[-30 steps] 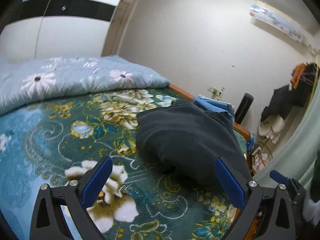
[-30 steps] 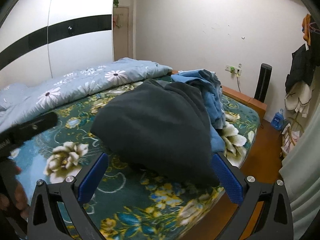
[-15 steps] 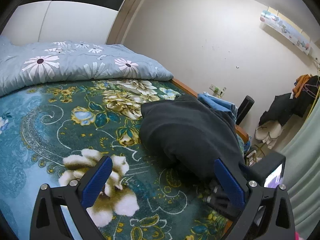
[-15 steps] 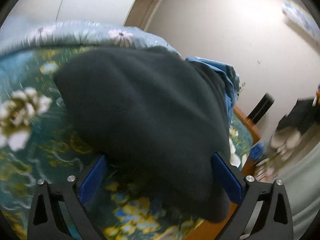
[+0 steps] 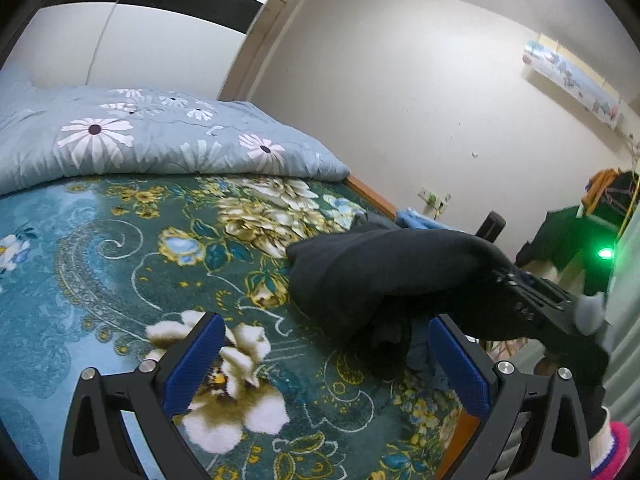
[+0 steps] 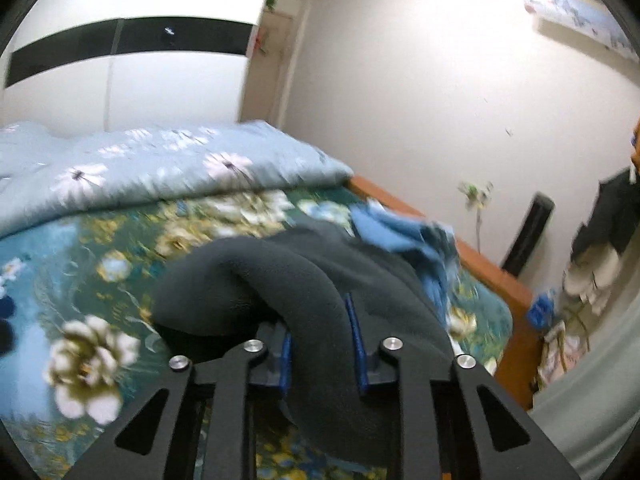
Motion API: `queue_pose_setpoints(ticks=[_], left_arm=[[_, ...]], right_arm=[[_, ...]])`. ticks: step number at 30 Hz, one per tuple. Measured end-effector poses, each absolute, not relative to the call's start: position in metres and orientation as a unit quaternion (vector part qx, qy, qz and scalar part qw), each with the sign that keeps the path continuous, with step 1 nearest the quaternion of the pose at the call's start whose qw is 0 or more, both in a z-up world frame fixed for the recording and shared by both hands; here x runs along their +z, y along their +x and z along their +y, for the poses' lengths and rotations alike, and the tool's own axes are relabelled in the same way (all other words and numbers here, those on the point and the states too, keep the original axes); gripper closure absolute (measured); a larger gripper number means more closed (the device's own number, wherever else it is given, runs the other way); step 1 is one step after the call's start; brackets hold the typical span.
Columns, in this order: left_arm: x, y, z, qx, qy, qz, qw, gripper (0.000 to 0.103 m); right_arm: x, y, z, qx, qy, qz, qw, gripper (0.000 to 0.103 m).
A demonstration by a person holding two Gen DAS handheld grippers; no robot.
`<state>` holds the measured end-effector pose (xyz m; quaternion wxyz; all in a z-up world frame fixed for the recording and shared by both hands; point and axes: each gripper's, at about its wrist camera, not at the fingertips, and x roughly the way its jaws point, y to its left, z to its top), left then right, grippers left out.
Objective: Fold clothes
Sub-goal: 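Grasp the jacket with the right tool while the left tool grasps another edge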
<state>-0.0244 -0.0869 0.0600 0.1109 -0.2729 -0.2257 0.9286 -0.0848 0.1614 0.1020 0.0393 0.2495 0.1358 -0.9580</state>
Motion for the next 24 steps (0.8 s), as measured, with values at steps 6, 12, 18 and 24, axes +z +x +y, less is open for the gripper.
queue_pose_setpoints(ticks=[6, 12, 18, 24], left_arm=[[0.068, -0.01, -0.122, 0.925, -0.248, -0.269, 0.098, 0.0], [0.078, 0.007, -0.15, 0.926, -0.222, -0.295, 0.084, 0.0], [0.092, 0.028, -0.172, 0.929, -0.194, -0.307, 0.074, 0.0], [0.101, 0.047, -0.19, 0.939, -0.19, -0.286, 0.034, 0.0]], right_arm=[[0.128, -0.065, 0.125, -0.96, 0.215, 0.16, 0.079, 0.083], [0.158, -0.041, 0.098, -0.961, 0.185, 0.168, 0.118, 0.085], [0.193, -0.016, 0.075, -0.96, 0.158, 0.14, 0.185, 0.086], [0.212, -0.006, 0.052, -0.95, 0.153, 0.127, 0.241, 0.086]])
